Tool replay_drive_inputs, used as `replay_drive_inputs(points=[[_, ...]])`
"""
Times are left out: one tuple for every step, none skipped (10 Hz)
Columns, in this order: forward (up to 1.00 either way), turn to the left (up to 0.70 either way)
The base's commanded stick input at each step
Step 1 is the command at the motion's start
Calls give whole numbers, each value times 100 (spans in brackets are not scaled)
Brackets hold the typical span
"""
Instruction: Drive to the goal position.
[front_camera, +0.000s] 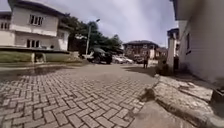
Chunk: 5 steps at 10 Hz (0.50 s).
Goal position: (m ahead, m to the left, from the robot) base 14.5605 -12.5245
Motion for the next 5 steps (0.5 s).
replay_drive_inputs(points=[[50, 0], [50, 0], [50, 0], [50, 0], [50, 0]])
